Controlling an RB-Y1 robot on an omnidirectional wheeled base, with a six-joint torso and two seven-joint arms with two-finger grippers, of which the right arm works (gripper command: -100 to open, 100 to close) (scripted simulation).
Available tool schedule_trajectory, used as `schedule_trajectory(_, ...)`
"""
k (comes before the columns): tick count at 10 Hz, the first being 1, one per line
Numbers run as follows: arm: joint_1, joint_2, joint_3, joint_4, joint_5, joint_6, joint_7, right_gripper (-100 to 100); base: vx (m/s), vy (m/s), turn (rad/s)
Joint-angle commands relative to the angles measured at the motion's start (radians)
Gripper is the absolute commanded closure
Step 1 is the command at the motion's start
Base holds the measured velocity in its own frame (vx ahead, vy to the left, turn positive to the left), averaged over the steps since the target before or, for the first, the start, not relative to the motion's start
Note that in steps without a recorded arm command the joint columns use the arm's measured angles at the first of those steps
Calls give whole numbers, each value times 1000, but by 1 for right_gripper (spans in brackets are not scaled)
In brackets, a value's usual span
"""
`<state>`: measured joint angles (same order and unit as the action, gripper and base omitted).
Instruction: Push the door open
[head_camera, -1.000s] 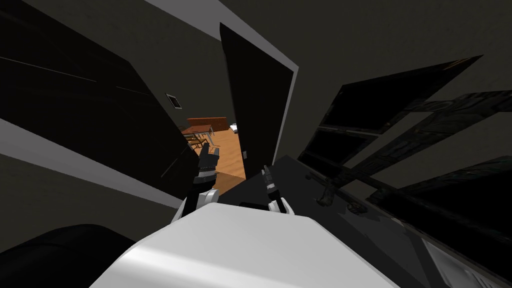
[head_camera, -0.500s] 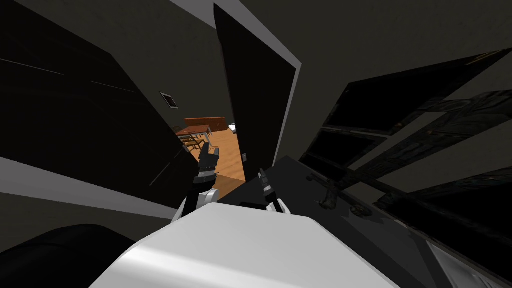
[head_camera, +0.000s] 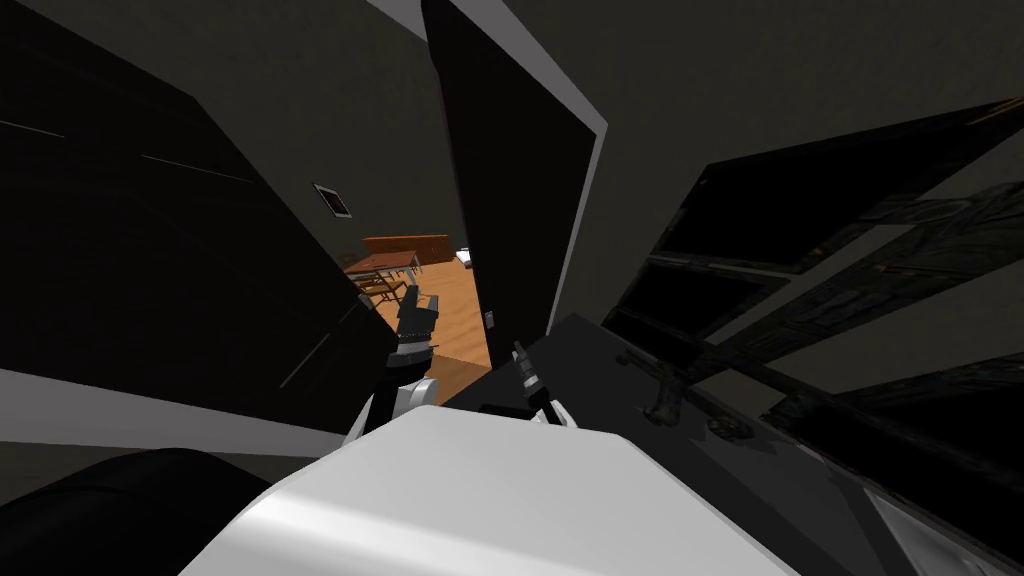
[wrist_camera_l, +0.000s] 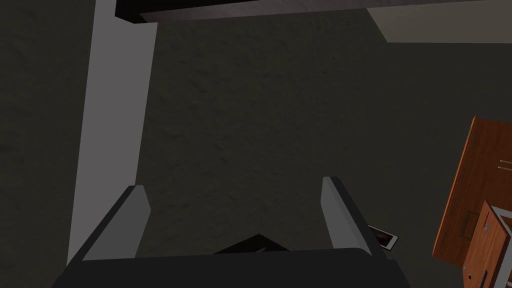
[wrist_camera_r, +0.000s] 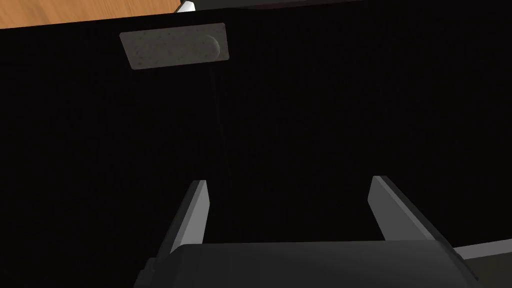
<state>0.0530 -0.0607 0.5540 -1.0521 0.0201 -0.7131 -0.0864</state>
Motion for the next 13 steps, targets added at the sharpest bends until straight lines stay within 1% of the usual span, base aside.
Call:
schedule_trajectory(1, -20, 8, 13, 40, 2, -5, 2, -100, 91, 51, -27)
schedule_trajectory(4, -40, 15, 38, 92, 8, -13, 5, -100, 93, 35, -21)
schedule_trajectory(5, -52, 20, 54, 124, 11, -17, 6, -100, 116, 58, -30)
schedule_trajectory(7, -63, 25, 67, 152, 14, -22, 8, -100, 121, 60, -25)
schedule_trajectory(9, -81, 34, 90, 200, 19, -29, 10, -100, 138, 48, -28)
schedule_trajectory(10, -85, 36, 95, 210, 20, -30, 11, -100, 130, 51, -19)
schedule_trajectory(13, -104, 48, 119, 259, 25, -37, 13, -100, 143, 49, -18)
